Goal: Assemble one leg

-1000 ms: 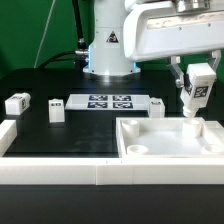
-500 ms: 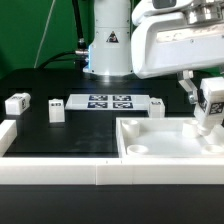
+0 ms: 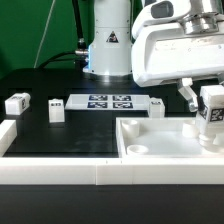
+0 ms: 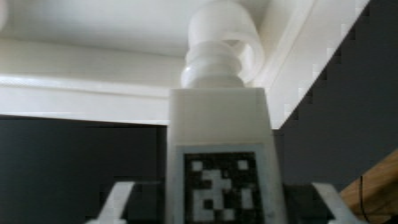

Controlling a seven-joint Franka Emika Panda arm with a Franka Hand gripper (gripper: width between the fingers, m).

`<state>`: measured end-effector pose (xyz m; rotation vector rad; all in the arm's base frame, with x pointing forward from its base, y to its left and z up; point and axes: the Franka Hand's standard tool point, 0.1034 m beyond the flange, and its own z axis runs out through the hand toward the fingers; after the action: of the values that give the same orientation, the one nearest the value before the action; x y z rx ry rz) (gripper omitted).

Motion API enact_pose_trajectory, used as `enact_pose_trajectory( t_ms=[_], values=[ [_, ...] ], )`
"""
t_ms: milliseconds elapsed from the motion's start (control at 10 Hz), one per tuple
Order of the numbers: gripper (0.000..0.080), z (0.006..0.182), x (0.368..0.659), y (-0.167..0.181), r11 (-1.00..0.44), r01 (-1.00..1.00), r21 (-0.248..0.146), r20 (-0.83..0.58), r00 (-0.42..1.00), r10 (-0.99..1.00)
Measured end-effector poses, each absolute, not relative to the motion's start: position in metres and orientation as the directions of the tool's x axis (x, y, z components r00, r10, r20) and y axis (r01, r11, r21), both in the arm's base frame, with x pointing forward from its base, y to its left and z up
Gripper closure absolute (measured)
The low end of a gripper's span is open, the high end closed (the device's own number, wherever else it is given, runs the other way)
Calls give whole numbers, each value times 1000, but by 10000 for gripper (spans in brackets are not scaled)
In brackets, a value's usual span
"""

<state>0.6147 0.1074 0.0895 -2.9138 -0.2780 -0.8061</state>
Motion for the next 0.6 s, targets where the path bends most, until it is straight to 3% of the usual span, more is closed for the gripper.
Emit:
enact_pose_trajectory(
  t_ms=[600],
  values=[
    [509, 76, 616, 116, -977, 209, -51, 539, 829, 149]
  ],
)
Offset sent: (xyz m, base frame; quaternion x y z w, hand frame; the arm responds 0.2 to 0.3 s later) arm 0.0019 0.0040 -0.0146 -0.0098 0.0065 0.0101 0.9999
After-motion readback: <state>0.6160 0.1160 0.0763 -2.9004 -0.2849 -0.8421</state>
